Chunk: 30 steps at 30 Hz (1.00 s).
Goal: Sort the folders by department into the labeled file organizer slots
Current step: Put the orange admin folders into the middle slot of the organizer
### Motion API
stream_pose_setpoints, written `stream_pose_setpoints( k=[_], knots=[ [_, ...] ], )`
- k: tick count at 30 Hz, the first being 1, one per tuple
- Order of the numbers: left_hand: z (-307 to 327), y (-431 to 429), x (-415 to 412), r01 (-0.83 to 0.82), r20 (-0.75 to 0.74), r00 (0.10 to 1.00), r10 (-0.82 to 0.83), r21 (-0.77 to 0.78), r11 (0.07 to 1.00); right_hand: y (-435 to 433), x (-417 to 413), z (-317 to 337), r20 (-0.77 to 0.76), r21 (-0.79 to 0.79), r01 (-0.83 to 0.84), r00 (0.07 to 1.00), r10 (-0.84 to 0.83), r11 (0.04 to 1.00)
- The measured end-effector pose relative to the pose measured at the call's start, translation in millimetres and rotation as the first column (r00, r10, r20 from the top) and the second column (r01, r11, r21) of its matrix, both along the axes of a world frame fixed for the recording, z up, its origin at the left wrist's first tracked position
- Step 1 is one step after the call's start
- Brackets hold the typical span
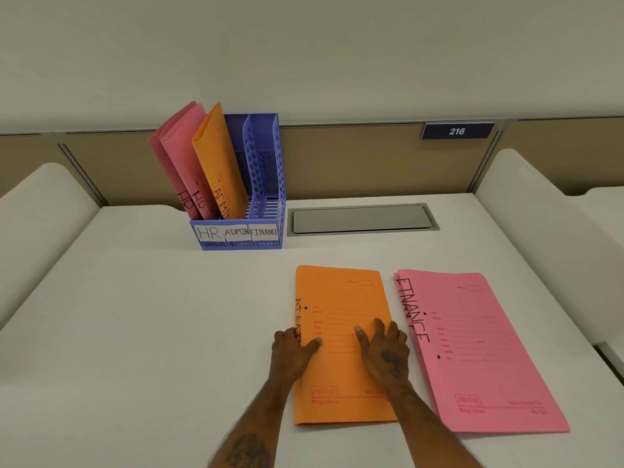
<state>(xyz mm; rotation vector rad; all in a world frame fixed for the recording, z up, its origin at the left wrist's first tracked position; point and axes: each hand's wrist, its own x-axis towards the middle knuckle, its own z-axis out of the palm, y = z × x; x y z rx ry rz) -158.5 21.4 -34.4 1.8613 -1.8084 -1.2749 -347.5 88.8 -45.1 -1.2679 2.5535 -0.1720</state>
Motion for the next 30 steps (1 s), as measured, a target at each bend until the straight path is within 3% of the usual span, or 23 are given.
stream_pose_setpoints(
  k=[5,13,20,26,30],
  knots=[
    [9,7,-4,-0.097,-0.261,0.959,0.113,0.072,0.993,-2,-1,-2,0.036,-0.012,0.02,0.999,-0.02,1.0],
    [28,7,-9,-0.142,-0.391,0.908,0.154,0.059,0.988,-13,-2,11,0.197,0.009,0.063,0.978,-0.063,0.998],
    [72,-16,-17,-0.206,-0.432,0.893,0.127,-0.142,0.968,-68,37,98,0.413,-0.285,-0.043,0.896,0.163,0.958],
    [117,-35,-15,-0.277,-0.422,0.901,0.099,-0.384,0.881,-121,77,199,0.291,-0.48,-0.145,0.904,0.313,0.865],
    [142,-43,-8,-0.272,-0.361,0.928,0.085,-0.504,0.82,-147,101,247,0.106,-0.574,-0.078,0.98,0.168,0.815]
  ],
)
